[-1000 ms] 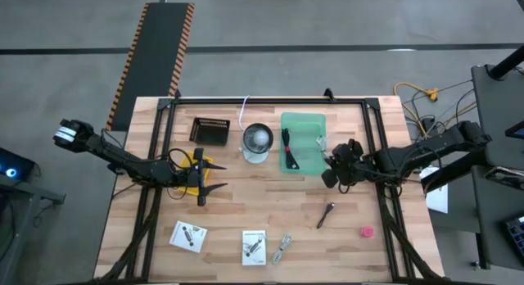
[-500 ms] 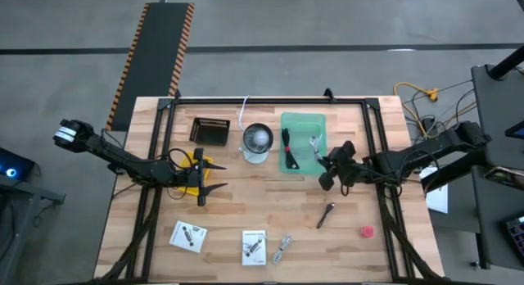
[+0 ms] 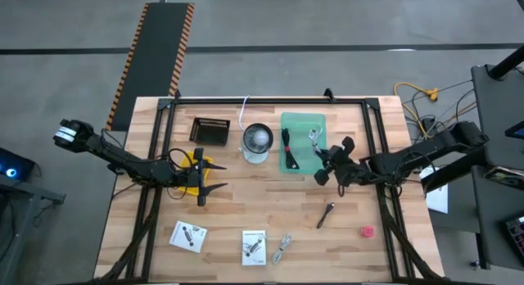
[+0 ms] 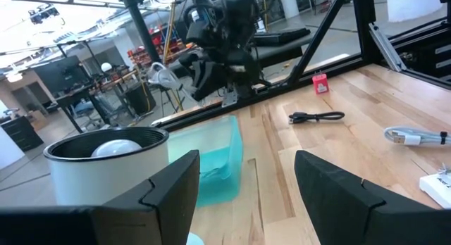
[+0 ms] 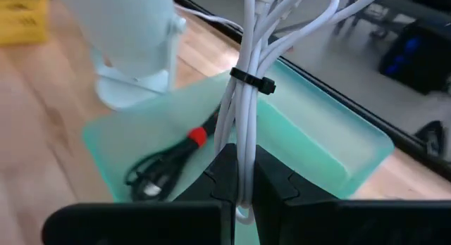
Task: Pick and place items into bin
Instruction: Put the top white charger cable into the green bin
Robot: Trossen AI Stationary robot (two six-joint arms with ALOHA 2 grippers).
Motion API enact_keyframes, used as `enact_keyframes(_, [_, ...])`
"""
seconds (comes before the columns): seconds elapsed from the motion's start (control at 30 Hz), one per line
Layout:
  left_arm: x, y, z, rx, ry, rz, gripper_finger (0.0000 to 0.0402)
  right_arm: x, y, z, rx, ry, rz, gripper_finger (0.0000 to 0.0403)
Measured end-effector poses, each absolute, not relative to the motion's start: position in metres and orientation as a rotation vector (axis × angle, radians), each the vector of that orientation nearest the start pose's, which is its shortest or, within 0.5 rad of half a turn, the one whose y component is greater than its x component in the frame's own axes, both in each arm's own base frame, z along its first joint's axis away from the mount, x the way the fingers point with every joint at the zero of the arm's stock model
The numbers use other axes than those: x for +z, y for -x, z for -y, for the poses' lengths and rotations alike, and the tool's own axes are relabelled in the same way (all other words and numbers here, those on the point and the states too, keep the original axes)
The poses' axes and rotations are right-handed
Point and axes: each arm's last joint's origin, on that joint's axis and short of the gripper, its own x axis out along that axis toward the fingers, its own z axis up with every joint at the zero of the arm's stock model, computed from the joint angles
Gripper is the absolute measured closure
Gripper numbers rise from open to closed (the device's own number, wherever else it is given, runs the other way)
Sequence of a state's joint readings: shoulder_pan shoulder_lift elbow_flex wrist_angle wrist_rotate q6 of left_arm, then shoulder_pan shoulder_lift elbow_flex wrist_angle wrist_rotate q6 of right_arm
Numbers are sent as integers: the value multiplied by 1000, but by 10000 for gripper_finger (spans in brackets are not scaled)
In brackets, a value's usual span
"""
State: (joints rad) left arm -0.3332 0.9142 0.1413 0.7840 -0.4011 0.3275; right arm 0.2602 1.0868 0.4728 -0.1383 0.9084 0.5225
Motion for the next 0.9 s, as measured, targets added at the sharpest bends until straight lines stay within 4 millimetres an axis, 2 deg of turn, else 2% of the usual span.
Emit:
enact_keyframes(0.3, [186, -165, 45, 69, -324, 0, 185, 186, -207, -25, -749, 20, -466, 390])
enact_keyframes(0.73, [186, -165, 45, 69, -319, 0, 185, 184, -211, -13, -751, 79, -474, 390])
enact_keyframes(0.9, [186, -165, 45, 69, -317, 0, 185, 182, -216, -4, -608, 88, -407, 390])
